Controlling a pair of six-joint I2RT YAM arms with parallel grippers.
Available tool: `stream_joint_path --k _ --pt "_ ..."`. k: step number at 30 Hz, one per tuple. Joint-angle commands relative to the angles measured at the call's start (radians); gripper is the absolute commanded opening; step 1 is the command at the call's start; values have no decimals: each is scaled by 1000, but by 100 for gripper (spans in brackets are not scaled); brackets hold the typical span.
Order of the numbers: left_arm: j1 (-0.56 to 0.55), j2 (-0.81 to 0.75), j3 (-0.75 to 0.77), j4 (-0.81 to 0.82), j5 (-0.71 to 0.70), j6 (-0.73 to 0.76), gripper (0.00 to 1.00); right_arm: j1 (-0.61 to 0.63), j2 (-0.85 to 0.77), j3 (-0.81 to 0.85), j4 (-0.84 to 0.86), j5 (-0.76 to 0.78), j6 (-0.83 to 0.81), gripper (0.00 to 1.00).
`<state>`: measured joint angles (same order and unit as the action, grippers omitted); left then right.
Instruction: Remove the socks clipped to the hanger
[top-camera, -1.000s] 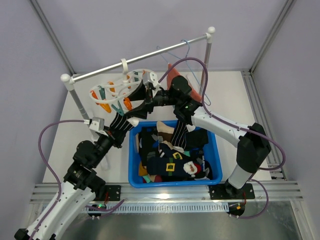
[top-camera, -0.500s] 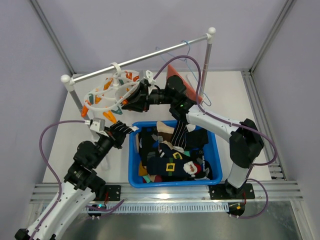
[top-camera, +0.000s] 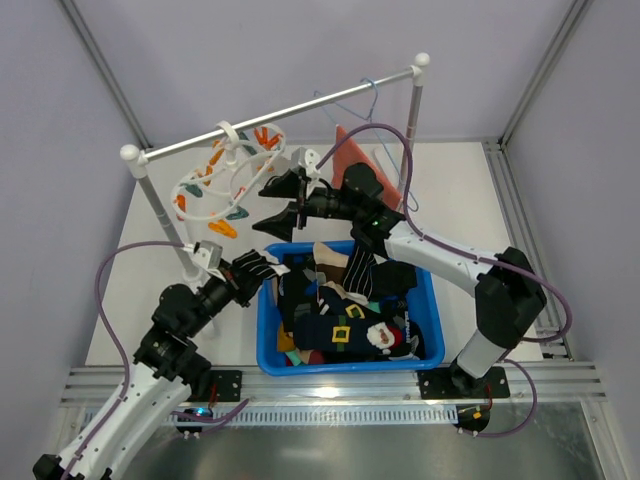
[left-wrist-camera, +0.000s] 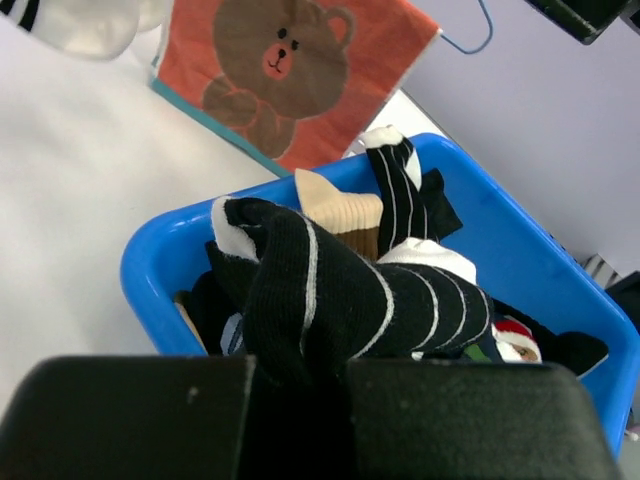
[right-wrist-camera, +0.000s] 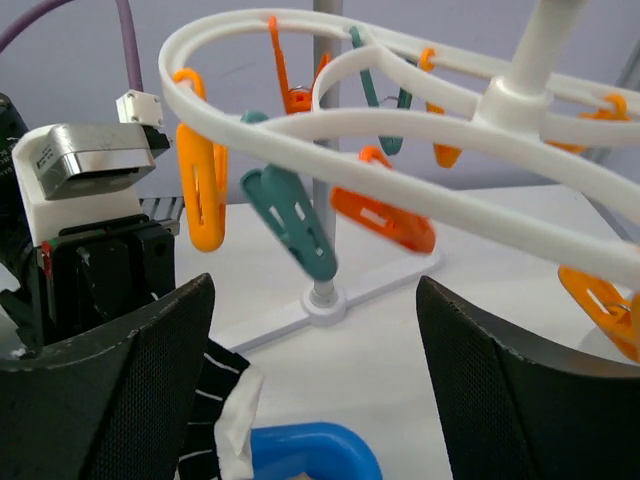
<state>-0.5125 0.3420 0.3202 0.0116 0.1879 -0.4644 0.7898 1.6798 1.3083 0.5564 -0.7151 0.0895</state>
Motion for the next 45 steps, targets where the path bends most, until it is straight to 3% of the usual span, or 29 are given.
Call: stream_joint_path --k 1,3,4,5,11,13,19,24,27,33,34,36,37,38,39,45 --pt "-9 -38 -30 89 79 4 0 -6 -106 -70 -4 103 -83 82" --pt "-20 -54 -38 99 84 13 0 -15 -156 -144 5 143 -85 84" --pt "-23 -57 -38 106 82 20 0 -26 -176 -200 14 154 -85 97" --pt "-27 -55 -38 113 78 24 0 -32 -193 -228 34 164 -85 100" --pt "-81 109 -26 198 -7 88 0 -89 -339 -417 57 293 -103 100" --pt "-168 153 -20 231 -63 140 0 -101 -393 -484 62 337 -103 100" --pt "-504 249 -20 313 -422 259 0 -139 -506 -613 50 427 -109 100" --pt "-639 307 -64 404 -571 296 0 -144 -611 -707 42 505 -114 100" --pt "-681 374 -87 464 -608 302 0 -150 -673 -757 27 562 -116 100" --pt "-822 552 -96 579 -812 354 2 -167 -779 -834 2 601 -120 100" --pt "-834 564 -93 585 -835 359 11 -167 -793 -846 -4 605 -122 100" --pt "-863 584 -90 591 -887 359 38 -175 -812 -857 -16 611 -122 100" --pt "-877 586 -92 596 -913 359 66 -178 -827 -866 -16 612 -117 100" --pt "-889 588 -92 599 -968 362 76 -178 -833 -870 -16 611 -117 100" --pt "-902 589 -93 600 -1010 365 99 -179 -838 -873 -15 608 -117 99" --pt "-951 592 -78 600 -1348 421 100 -182 -832 -871 -10 597 -117 100"
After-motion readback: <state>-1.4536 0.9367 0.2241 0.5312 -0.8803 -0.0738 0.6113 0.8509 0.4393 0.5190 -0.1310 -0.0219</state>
